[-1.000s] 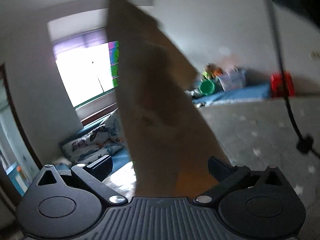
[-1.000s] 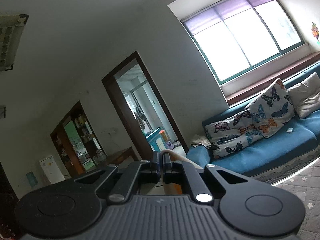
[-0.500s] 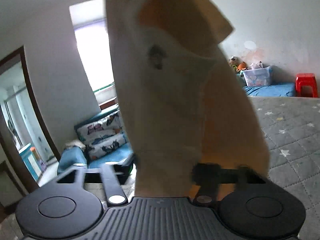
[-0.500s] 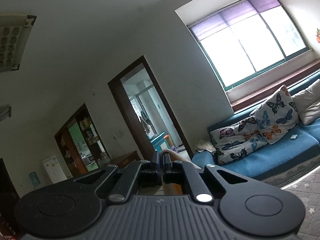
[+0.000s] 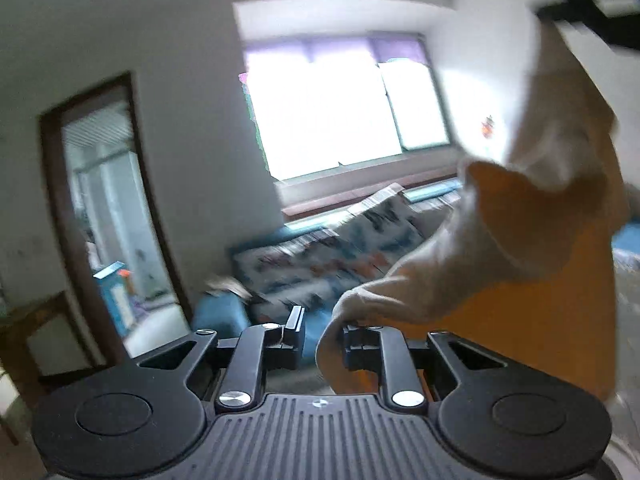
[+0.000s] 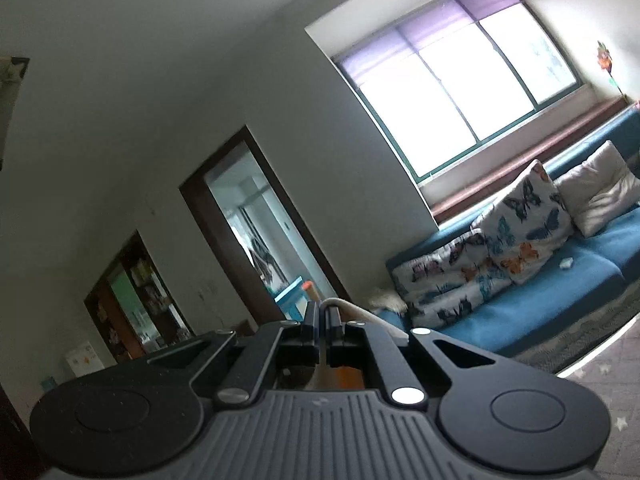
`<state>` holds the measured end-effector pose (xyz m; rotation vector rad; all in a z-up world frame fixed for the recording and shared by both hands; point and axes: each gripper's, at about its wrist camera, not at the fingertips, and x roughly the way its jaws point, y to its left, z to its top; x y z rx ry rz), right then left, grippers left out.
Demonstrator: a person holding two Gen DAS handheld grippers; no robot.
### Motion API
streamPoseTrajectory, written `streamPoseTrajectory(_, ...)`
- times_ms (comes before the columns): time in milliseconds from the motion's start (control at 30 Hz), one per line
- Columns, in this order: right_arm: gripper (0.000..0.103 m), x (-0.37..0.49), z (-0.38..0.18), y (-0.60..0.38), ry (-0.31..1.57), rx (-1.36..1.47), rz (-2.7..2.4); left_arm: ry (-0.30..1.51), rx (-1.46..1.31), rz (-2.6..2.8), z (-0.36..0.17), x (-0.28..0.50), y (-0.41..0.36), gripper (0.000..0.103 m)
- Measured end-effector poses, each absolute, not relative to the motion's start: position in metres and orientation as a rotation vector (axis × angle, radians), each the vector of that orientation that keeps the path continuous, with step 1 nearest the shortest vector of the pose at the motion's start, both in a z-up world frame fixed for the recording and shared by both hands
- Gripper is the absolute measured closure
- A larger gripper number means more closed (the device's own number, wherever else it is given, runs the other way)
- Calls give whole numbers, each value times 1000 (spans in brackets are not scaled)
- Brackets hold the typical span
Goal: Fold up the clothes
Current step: 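Lay the sweatshirt flat on the table and open both grippers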
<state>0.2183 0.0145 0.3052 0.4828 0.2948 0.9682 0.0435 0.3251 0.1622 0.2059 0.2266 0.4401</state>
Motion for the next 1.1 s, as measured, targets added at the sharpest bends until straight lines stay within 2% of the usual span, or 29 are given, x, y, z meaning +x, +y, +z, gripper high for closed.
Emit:
streamPoseTrajectory(100, 101, 211, 305, 5, 278, 469, 978, 168, 209, 457, 188, 23, 326, 82)
streamPoseTrajectory(200, 101, 199, 291, -13, 299, 441, 990, 182, 233, 402, 182, -4, 314, 82)
streamPoseTrajectory(433, 101, 150, 181, -80, 580, 353, 953, 419, 326, 185, 92, -75, 252, 82)
streamPoseTrajectory(600, 101, 123, 79, -114, 888, 291, 830, 631, 278, 86, 28, -123, 215, 82)
streamPoseTrajectory(733, 96, 109, 42, -132, 974, 229, 743, 743, 197, 60, 12, -138, 209, 80)
streamPoseTrajectory(833, 96, 105, 37, -142, 972, 190, 697, 788, 129, 56, 15, -137, 223, 68)
streamPoseTrajectory(900, 96, 108, 40, -149, 940, 172, 661, 797, 111, 69, 21, -145, 229, 45)
streamPoseTrajectory(933, 92, 110, 40, -153, 923, 165, 643, 793, 108, 84, 25, -148, 229, 39)
streamPoseTrajectory(967, 88, 113, 40, -154, 912, 153, 624, 787, 105, 101, 28, -149, 227, 24)
streamPoseTrajectory(1000, 77, 117, 40, -153, 902, 138, 606, 784, 98, 107, 30, -150, 229, 7)
streamPoseTrajectory(1033, 72, 120, 40, -152, 893, 124, 588, 769, 95, 120, 34, -152, 230, 3)
streamPoseTrajectory(1100, 72, 129, 34, -151, 871, 76, 550, 731, 101, 140, 41, -159, 227, 0)
